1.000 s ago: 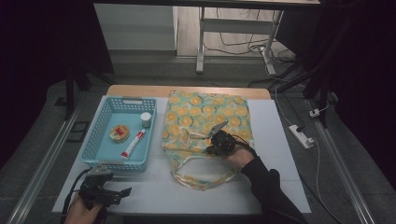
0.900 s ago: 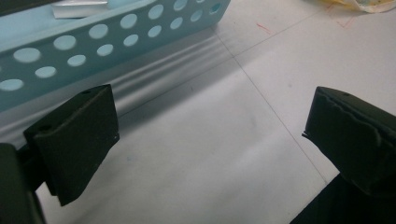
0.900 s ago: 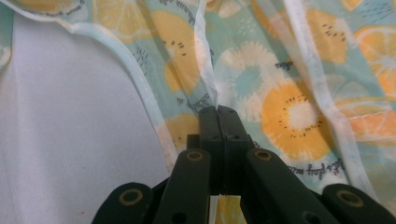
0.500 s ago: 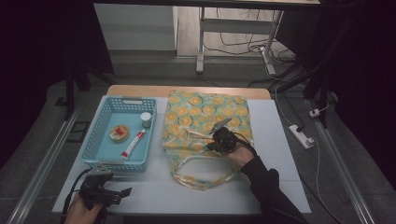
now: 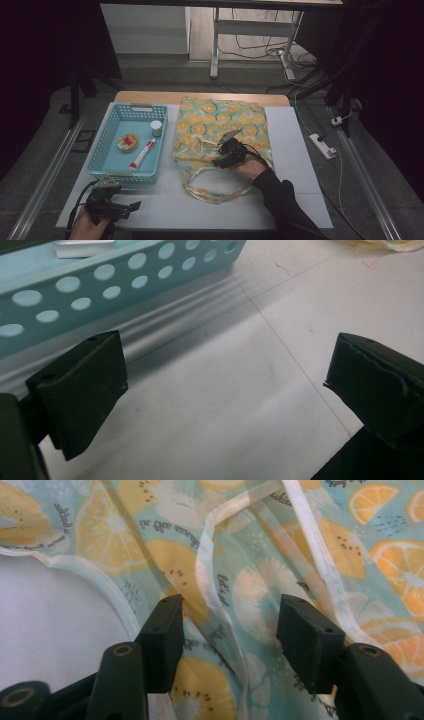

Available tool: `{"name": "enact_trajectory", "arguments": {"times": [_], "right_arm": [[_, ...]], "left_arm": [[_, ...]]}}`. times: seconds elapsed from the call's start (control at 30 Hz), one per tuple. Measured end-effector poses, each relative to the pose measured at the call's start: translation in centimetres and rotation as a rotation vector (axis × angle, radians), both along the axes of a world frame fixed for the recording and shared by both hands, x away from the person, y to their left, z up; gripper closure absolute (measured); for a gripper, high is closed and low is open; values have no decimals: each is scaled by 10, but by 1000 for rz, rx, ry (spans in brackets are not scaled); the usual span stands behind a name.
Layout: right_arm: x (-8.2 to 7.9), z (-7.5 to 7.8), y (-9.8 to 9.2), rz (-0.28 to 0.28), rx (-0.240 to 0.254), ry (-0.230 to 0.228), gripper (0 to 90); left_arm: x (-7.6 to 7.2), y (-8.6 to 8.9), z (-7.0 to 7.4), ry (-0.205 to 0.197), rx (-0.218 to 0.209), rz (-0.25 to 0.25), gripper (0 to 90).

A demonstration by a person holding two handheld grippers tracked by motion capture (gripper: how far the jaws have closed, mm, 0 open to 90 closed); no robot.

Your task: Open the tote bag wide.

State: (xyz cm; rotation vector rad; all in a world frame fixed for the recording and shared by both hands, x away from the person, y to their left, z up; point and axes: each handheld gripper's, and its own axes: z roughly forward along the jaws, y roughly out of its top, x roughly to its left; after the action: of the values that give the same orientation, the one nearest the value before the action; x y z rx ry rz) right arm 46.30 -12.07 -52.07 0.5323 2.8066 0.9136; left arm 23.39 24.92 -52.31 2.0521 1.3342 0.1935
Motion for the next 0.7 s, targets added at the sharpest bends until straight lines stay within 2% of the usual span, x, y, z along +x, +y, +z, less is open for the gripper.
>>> {"name": "enact_trajectory", "arguments": {"times": [0.07,0.17,0.3,0.4,0.47,0.6,0.7], "right_arm": [[-2,0,0,6,2,-2,528],[-5,1,1,39,4,1,663],[-4,1,2,60,18,15,886],[-3,2,3,66,5,34,899],[-3,5,3,64,-1,26,900],[-2,20,-3,32,83,31,900],[-1,28,-6,13,120,43,900]], "left_arm": [[0,0,0,3,0,1,29],[1,0,0,5,3,1,29],[1,0,0,5,4,1,29],[1,0,0,5,-1,4,29],[0,1,0,2,-4,3,29],[0,0,0,3,-2,3,29],[0,0,0,0,-1,1,29]]}}
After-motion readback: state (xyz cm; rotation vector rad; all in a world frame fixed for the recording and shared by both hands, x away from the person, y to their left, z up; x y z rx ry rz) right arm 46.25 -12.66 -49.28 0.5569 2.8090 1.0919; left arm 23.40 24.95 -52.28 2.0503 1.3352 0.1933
